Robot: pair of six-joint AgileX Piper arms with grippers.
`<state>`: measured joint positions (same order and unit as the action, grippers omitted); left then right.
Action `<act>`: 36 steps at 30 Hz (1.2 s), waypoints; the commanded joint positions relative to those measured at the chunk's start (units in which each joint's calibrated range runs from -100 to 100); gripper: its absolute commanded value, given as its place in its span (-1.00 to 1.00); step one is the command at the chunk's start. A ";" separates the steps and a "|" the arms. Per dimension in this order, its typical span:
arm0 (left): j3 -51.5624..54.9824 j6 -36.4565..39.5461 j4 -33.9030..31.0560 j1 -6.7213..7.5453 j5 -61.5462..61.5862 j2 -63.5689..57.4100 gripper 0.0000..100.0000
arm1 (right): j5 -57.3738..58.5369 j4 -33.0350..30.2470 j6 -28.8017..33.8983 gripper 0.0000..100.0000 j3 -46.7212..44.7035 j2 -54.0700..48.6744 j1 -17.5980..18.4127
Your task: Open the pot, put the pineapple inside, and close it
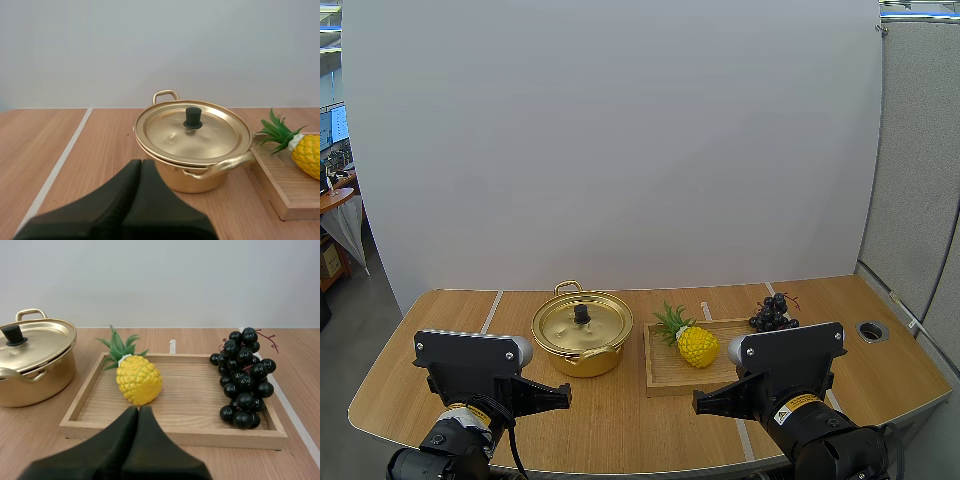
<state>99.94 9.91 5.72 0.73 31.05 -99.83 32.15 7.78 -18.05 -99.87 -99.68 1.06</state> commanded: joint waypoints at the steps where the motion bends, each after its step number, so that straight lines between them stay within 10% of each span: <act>1: 0.06 0.66 -0.19 -0.04 -1.00 -0.17 -1.00 | -0.62 0.13 -0.47 -1.00 -0.13 -0.32 0.04; 19: 0.06 0.66 -0.19 -0.04 -1.03 -0.17 -1.00 | -1.19 0.49 -0.47 -1.00 0.55 -0.32 0.04; 36: -25.74 -3.32 -0.31 -0.04 19.05 -0.17 -1.00 | 20.17 0.49 -0.47 -1.00 27.99 -0.32 0.04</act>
<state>77.03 7.13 5.72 0.73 44.85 -99.87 48.08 8.13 -18.05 -74.78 -99.78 1.06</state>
